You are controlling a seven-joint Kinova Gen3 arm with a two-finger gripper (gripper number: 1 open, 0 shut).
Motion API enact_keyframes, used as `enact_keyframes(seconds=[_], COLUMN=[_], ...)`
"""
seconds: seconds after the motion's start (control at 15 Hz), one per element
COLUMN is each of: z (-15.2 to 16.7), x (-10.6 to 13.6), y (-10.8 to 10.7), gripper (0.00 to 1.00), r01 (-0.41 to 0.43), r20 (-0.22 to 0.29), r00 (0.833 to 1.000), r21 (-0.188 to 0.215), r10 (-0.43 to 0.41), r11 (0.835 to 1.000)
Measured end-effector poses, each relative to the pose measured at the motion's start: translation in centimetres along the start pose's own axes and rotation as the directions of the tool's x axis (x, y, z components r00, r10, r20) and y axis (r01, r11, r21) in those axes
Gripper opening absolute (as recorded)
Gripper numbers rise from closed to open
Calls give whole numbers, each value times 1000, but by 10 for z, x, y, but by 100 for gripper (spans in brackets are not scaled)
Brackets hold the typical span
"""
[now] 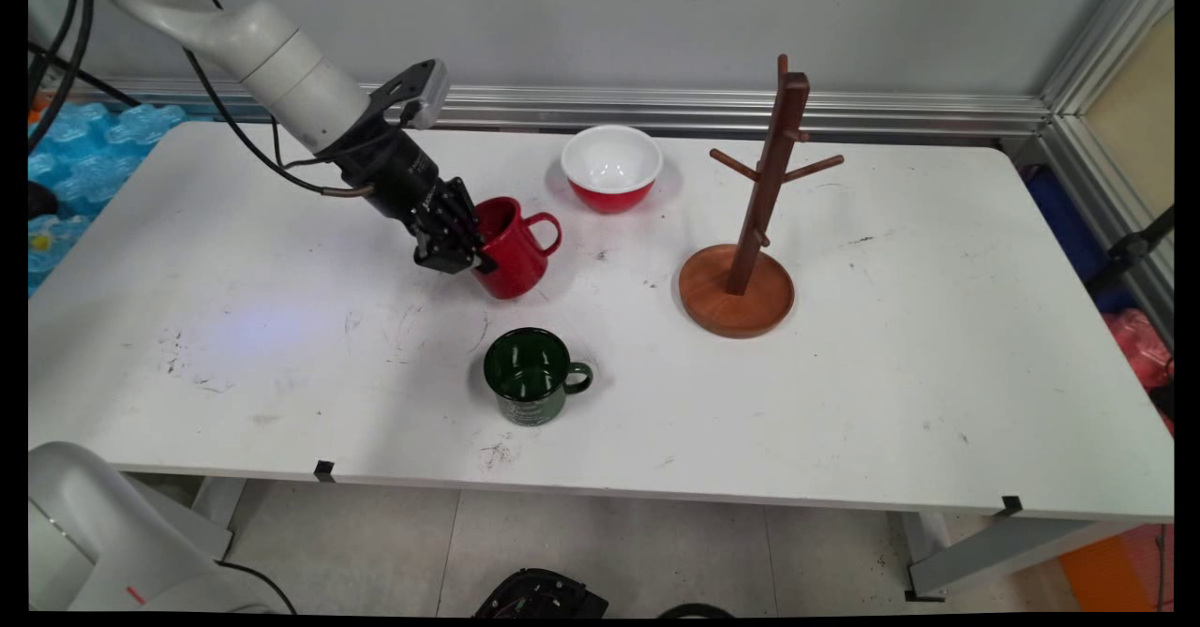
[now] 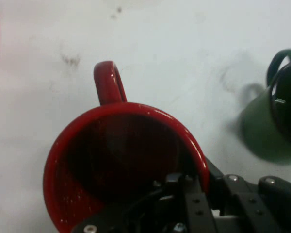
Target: Place the picked object on the table
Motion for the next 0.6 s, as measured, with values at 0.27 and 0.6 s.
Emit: enact_keyframes(seconds=[0.27,0.6], z=[2,5], x=[-5,-10], y=[-6,-13], gripper=[0,0], r01=[-16,-41], r20=[35,67], r00=[999,997], r21=[19,31], r10=[16,39], r11=[1000,999])
